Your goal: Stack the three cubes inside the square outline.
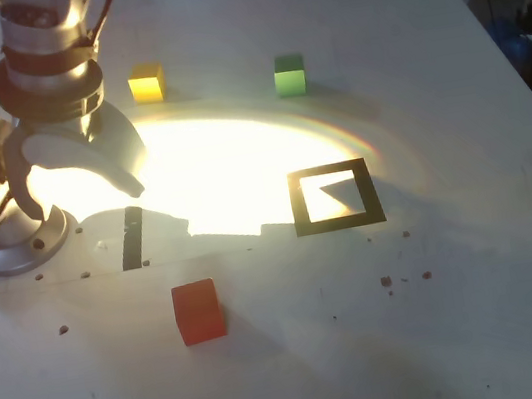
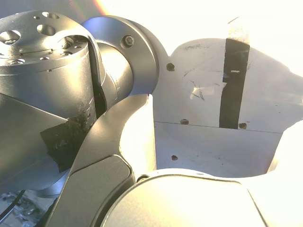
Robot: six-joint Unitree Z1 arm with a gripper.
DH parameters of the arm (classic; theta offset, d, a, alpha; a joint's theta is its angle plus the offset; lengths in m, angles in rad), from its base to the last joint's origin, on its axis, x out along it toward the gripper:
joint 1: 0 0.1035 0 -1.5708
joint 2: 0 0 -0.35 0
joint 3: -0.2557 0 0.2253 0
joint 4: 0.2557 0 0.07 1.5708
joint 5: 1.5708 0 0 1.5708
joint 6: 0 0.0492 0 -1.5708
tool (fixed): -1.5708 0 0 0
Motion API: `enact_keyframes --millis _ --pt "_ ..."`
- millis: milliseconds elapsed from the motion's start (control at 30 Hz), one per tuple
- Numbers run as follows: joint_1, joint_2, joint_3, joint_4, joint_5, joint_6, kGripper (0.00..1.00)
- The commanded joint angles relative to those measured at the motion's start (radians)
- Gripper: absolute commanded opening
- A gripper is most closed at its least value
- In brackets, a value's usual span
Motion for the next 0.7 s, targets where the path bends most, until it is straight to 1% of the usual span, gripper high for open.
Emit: enact_keyframes --millis 0,67,133,233,300,400,533,667 --pt "0.001 -0.006 0.001 0.002 0.000 0.001 0.95" --pt "0.001 -0.005 -0.004 0.005 0.003 0.000 0.95" --pt "-0.004 -0.003 -0.022 0.021 0.012 -0.009 0.95" --pt "-0.040 0.007 -0.076 0.066 0.028 -0.048 0.95" --pt "-0.077 0.019 -0.121 0.089 0.024 -0.079 0.94" --pt "-0.132 0.037 -0.183 0.100 -0.003 -0.118 0.94" --pt "-0.194 0.058 -0.245 0.106 -0.051 -0.174 0.94" --pt "-0.258 0.097 -0.291 0.110 -0.101 -0.276 0.94"
